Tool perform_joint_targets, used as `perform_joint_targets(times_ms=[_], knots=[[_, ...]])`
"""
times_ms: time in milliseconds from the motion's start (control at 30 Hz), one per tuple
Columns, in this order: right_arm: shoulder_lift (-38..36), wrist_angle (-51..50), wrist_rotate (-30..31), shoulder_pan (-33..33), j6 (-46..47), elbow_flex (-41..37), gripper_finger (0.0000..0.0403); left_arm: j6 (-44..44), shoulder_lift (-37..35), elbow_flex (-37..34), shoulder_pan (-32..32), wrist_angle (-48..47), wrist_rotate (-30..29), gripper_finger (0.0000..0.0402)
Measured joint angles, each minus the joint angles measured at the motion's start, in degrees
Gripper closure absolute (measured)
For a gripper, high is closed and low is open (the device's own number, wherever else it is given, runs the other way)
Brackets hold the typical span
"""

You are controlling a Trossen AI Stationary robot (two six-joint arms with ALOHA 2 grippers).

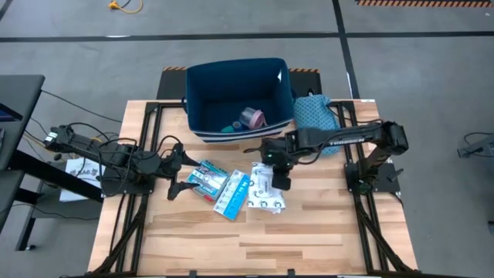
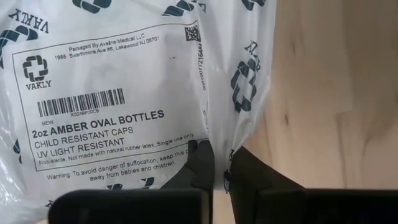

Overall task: Pack medical supplies into shirt
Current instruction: Put the white mailer bag into the blue patterned shirt

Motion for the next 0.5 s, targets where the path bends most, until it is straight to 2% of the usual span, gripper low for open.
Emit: perform_joint_targets(times_ms=[233, 400, 500], knots=[[-0.1, -5.3, 0.5, 0.0, -2.2, 12.7, 0.0387, 0.0, 0.0, 0.0, 0.0, 0.0, 0.0, 0.0068], [-0.1, -5.5, 0.8, -1.6, -4.1, 21.8, 0.0387, 0.0, 0.0, 0.0, 0.0, 0.0, 0.0, 0.0068], [-0.1, -5.0, 3.1, -3.5, -5.9, 26.5, 0.0386, 0.0, 0.0, 0.0, 0.0, 0.0, 0.0, 0.0068]])
